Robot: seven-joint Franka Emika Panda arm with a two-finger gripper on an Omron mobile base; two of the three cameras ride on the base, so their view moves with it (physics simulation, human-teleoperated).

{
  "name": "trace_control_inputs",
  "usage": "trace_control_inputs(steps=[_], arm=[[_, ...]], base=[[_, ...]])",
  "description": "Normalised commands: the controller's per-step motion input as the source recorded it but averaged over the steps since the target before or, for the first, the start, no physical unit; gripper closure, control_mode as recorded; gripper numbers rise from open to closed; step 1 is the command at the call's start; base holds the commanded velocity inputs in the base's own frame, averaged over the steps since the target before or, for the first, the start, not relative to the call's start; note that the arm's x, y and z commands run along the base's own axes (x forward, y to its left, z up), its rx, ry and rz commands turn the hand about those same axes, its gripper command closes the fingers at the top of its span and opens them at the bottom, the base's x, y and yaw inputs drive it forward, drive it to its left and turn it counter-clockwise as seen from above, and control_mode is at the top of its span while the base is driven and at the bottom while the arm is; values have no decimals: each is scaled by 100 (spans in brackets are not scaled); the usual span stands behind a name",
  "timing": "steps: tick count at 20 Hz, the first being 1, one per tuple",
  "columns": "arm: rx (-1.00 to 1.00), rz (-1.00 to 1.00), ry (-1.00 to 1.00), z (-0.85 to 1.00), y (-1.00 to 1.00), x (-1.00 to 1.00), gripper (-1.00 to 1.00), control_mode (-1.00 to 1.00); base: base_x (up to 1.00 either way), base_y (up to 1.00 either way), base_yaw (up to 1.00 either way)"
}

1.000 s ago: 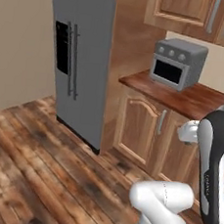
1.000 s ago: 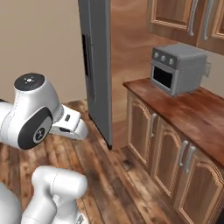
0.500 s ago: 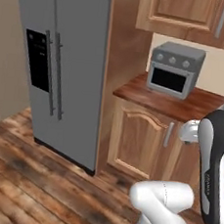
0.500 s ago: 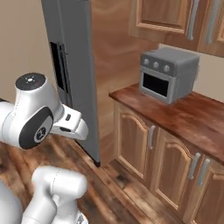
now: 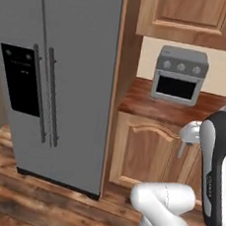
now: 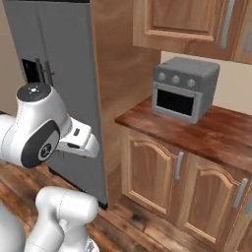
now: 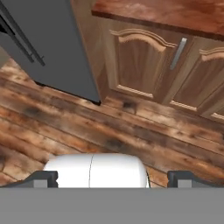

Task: Navigate to the fridge.

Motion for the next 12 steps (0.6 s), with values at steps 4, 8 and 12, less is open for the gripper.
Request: trace_control_inputs(steps=[4, 8, 12], arm=[[0, 0, 0, 0, 0, 0, -100, 100], [0, 0, 0, 0, 0, 0, -100, 100], [0, 0, 0, 0, 0, 0, -100, 100]], base=[[100, 100, -41], [99, 100, -39], [90, 100, -32]])
